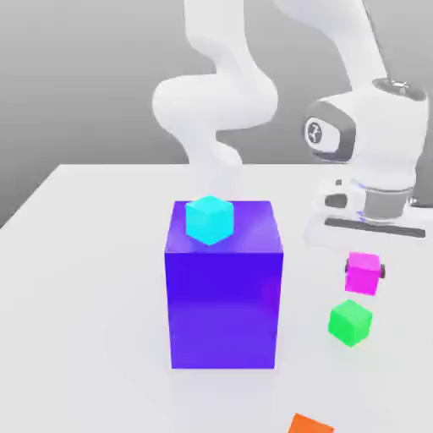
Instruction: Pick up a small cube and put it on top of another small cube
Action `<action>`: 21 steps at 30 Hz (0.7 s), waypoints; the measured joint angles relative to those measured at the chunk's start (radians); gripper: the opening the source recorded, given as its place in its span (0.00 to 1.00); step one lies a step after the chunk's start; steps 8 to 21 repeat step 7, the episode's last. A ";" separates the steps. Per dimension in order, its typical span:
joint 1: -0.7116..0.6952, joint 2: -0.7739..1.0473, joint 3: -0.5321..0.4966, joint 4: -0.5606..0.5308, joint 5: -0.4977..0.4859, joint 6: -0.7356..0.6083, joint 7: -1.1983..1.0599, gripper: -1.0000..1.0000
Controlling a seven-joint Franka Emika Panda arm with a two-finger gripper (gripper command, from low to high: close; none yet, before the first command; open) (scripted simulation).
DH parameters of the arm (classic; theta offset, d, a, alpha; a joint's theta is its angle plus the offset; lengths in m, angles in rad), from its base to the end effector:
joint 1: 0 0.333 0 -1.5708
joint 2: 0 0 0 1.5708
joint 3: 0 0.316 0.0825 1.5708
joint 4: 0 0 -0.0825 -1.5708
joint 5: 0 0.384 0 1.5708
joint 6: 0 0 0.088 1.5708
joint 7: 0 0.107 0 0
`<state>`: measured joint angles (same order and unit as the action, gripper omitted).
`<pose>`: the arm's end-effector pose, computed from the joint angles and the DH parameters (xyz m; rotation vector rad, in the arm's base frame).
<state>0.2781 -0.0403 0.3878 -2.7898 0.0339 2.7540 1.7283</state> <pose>0.3014 0.2327 0.2210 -2.6825 1.6337 -0.0045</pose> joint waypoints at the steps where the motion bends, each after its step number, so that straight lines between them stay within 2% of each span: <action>1: 0.000 0.034 -0.007 0.000 -0.036 0.032 0.027 0.00; 3: 0.012 0.107 -0.039 0.002 -0.122 0.097 0.089 0.00; 4: 0.025 0.140 -0.060 0.005 -0.164 0.125 0.119 1.00; 21: 0.024 0.140 -0.060 0.005 -0.164 0.125 0.119 1.00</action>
